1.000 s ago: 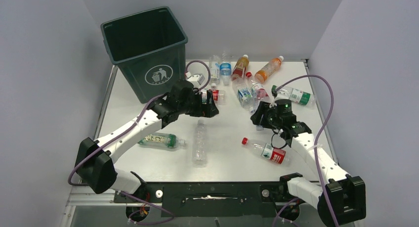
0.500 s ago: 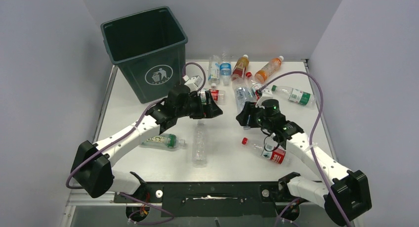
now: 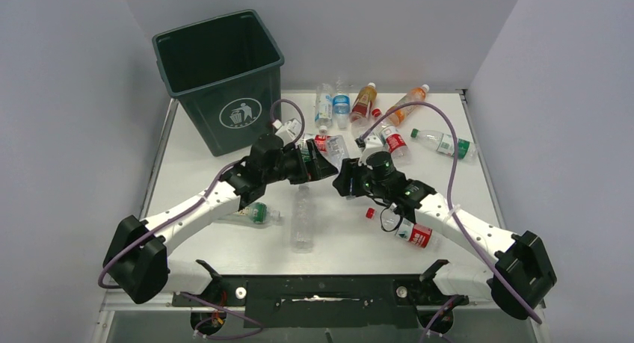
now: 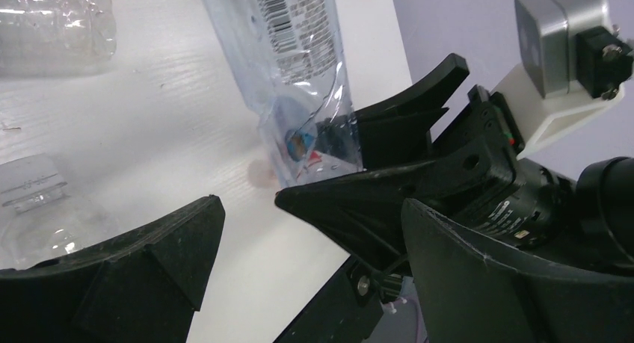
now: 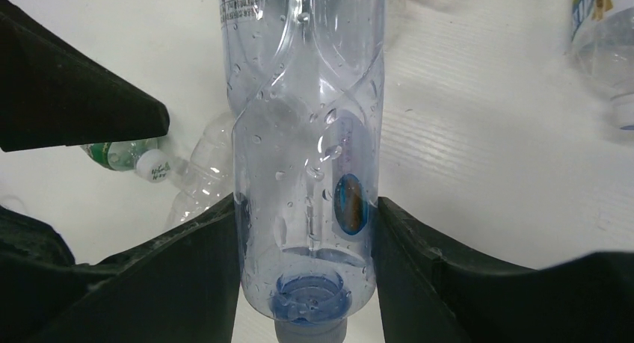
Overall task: Put the plastic bottles in the bin
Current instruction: Place the plastic bottle in the trash bin.
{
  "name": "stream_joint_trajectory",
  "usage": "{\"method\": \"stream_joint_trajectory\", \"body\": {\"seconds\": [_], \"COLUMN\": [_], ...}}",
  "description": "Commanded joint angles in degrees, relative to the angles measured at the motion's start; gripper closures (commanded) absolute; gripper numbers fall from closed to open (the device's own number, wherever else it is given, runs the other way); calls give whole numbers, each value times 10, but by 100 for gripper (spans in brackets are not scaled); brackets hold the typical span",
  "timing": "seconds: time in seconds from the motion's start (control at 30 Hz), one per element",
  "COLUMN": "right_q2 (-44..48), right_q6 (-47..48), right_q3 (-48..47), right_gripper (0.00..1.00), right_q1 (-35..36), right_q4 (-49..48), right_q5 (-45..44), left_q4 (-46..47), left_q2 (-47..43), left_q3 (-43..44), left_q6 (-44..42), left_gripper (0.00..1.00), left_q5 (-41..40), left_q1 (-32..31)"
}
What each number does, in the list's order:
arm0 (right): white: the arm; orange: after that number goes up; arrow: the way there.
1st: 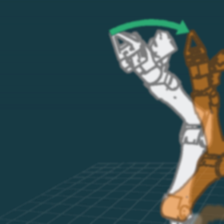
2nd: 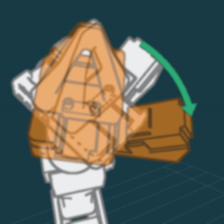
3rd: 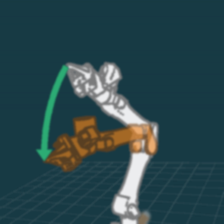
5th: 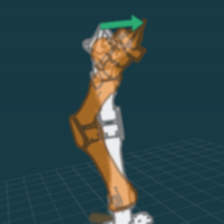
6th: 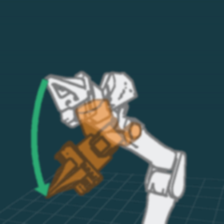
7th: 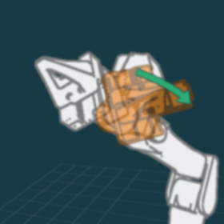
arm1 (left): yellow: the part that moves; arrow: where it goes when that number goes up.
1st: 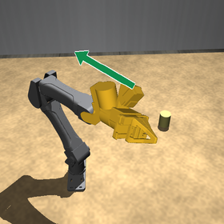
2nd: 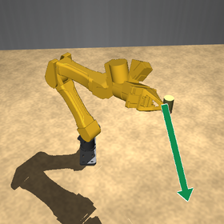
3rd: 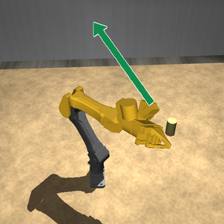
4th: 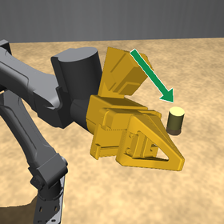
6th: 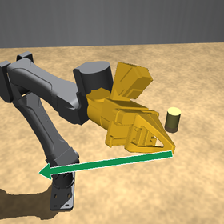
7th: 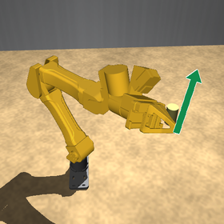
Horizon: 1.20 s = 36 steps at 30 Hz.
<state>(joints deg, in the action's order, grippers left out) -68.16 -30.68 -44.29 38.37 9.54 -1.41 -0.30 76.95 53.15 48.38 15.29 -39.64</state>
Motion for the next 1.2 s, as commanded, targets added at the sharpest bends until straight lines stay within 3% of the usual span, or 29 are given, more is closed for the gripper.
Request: {"method": "stream_joint_trajectory", "body": {"seconds": [0.0, 0.67, 1.17], "right_q2": [-9, -38, -41], "right_q6": [6, 36, 47], "right_q3": [-44, -76, -84], "right_gripper": [51, 51, 50], "right_q1": [29, 115, 132], "right_q4": [-44, -53, -63], "right_q5": [-29, -74, -76], "left_q4": [70, 64, 48], "left_q2": [-30, -45, -36], "left_q3": [-5, -34, -27], "left_q6": [25, 35, 24], "left_gripper": [10, 10, 19], "left_q5": [8, -28, -37], "left_q1": [9, 27, 30]}}
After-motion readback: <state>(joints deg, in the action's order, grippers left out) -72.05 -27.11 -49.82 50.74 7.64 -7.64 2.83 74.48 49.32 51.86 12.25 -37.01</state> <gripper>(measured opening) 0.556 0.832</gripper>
